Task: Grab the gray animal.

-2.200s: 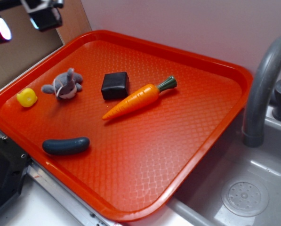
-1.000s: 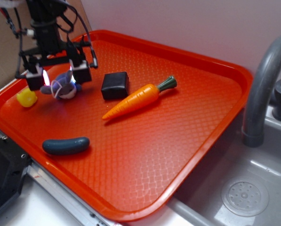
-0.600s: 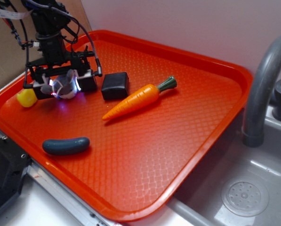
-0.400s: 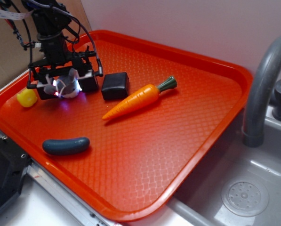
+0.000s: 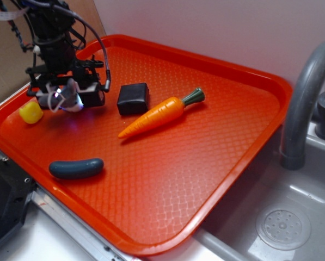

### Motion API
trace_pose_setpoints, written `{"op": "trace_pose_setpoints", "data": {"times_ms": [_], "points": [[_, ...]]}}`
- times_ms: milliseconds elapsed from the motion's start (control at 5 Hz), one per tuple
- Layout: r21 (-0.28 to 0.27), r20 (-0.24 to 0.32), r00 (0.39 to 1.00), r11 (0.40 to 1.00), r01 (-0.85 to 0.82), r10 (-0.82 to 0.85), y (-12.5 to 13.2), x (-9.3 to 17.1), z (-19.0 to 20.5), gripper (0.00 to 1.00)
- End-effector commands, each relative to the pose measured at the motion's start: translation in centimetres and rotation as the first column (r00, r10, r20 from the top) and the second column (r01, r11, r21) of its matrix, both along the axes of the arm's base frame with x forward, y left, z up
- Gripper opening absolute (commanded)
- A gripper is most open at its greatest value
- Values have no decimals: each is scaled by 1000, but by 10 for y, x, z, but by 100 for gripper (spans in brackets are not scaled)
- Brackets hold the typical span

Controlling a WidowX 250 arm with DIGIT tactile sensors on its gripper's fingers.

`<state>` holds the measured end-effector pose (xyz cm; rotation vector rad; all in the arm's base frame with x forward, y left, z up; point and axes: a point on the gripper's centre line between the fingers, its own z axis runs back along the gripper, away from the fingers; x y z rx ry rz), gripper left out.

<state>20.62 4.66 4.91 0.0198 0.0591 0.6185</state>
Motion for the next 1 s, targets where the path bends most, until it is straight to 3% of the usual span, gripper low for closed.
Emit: {"op": "trace_pose_setpoints", "data": {"times_ms": [0,400,800], "points": [[-26,173,917,929,370,-360,-13,19,77,0],[-81,217,873,883,462,-437,-56,7,127,0],[-75,280,796,815,575,-536,-71,-3,157,0]]}}
